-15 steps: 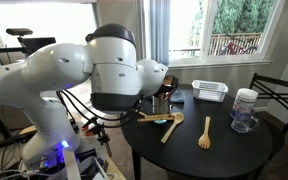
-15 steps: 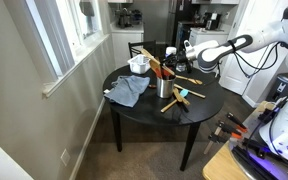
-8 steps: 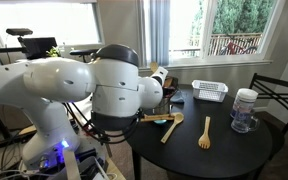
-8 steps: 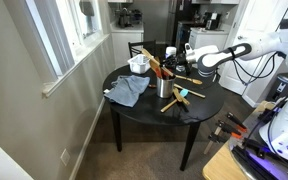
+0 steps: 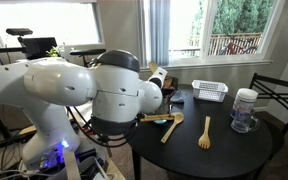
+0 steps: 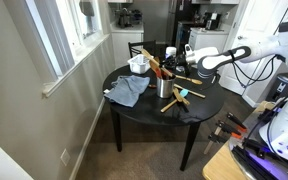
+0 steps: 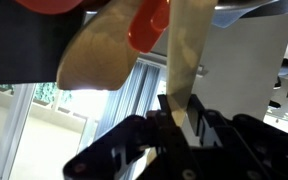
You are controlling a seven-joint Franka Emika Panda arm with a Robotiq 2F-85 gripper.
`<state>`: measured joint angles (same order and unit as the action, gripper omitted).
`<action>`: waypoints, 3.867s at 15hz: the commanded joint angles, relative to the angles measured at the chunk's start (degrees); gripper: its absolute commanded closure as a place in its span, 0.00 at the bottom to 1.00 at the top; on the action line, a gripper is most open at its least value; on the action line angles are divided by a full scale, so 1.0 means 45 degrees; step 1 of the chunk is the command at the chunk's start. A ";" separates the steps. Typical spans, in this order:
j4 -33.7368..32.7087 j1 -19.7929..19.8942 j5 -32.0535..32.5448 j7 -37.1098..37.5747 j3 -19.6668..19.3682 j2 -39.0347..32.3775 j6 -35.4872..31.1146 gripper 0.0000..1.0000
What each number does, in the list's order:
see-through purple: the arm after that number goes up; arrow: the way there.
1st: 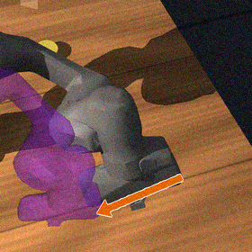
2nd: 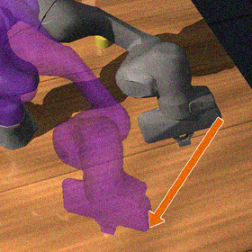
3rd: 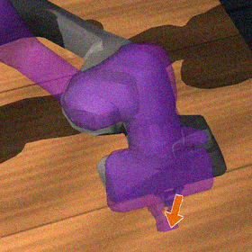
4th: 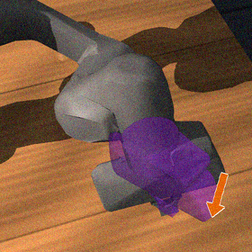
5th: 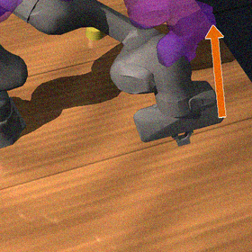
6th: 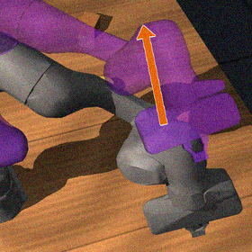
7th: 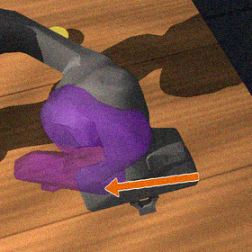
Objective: Put the spoon into the bucket
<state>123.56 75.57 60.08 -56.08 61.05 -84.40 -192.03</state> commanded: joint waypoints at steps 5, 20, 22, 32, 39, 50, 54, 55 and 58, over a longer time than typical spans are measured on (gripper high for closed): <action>0.0441 0.0205 0.0634 -0.0130 -0.0011 0.0000 -0.0484 0.89; 0.0085 0.0277 0.0650 -0.0170 -0.0091 0.0000 -0.0032 0.00; -0.0147 0.0213 0.0537 -0.0157 -0.0176 0.0192 0.0222 0.00; -0.0601 -0.2294 -0.0292 0.1685 -0.2418 0.5684 -0.0044 0.00; -0.0581 -0.4049 -0.0559 0.2275 -0.3277 0.7689 0.0480 0.00; -0.0800 -0.8581 -0.1628 0.2527 -0.7222 1.0020 -0.0005 0.00; -0.0610 -1.0015 -0.1562 0.2526 -0.8154 1.0307 -0.0103 0.00; -0.0706 -1.0263 -0.1557 0.2514 -0.8280 1.0200 -0.0071 0.00; -0.1049 -1.0154 -0.1385 0.2373 -0.7885 0.9560 0.0093 0.00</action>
<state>118.25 29.52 54.06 -45.84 24.84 -41.10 -191.52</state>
